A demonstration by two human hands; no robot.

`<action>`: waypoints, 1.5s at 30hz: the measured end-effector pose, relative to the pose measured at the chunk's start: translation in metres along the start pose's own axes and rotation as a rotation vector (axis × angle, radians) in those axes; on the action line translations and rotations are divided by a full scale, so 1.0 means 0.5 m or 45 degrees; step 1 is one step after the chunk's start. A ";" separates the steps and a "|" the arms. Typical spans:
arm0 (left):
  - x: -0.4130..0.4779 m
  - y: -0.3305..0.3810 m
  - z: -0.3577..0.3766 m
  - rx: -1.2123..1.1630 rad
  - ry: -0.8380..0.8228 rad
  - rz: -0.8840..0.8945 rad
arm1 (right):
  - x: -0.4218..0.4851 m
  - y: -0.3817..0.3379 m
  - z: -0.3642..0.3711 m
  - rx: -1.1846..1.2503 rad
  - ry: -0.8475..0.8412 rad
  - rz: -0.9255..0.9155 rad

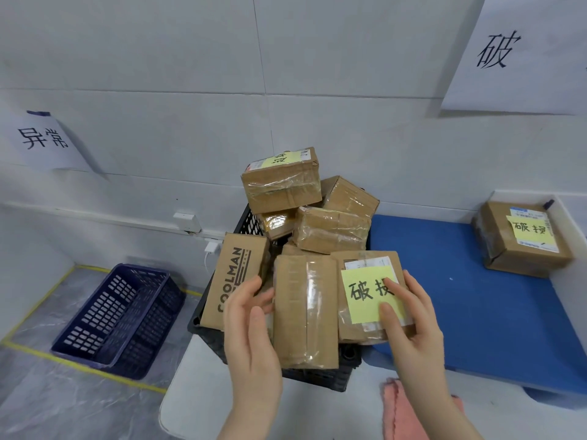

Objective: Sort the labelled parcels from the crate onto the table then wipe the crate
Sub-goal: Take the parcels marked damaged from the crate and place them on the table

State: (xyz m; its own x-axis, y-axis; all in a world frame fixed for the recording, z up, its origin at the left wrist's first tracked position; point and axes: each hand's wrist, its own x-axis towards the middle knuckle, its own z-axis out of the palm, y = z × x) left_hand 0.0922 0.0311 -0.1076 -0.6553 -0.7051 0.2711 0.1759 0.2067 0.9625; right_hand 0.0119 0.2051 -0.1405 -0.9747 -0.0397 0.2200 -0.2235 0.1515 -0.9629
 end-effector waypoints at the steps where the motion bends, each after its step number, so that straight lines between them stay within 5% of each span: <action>1: -0.001 -0.003 0.000 -0.005 -0.032 0.052 | -0.002 0.003 -0.007 0.005 0.022 0.014; 4: -0.008 -0.014 0.004 0.132 -0.157 0.271 | 0.004 0.011 -0.031 0.075 0.119 0.073; 9: -0.030 -0.040 0.022 0.264 -0.288 0.299 | 0.010 0.002 -0.063 0.328 0.286 0.148; 18: -0.048 -0.049 0.039 0.243 -0.286 0.236 | -0.066 0.034 -0.050 0.078 0.262 0.187; 24: -0.061 -0.049 0.052 0.437 -0.414 0.350 | -0.025 0.034 -0.116 0.350 0.603 0.178; 29: -0.071 -0.052 0.061 0.409 -0.436 0.364 | -0.044 -0.034 -0.086 0.384 0.401 0.034; 31: -0.069 -0.045 0.058 0.242 -0.405 0.265 | -0.059 -0.034 -0.067 0.324 0.381 0.020; 34: -0.038 -0.032 0.058 -0.118 -0.240 -0.180 | -0.062 -0.031 -0.068 0.245 0.399 0.011; 38: 0.039 -0.072 0.063 -0.090 -0.243 -0.636 | -0.060 -0.032 -0.075 0.106 0.368 -0.040; 45: 0.051 -0.051 0.082 0.039 -0.548 -0.658 | -0.072 -0.010 -0.077 0.045 0.400 -0.066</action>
State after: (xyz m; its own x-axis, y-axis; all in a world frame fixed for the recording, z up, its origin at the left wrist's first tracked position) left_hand 0.0406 0.0357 -0.1258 -0.8850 -0.3867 -0.2594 -0.2560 -0.0613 0.9647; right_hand 0.0481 0.2436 -0.1376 -0.9170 0.2616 0.3012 -0.2780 0.1225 -0.9527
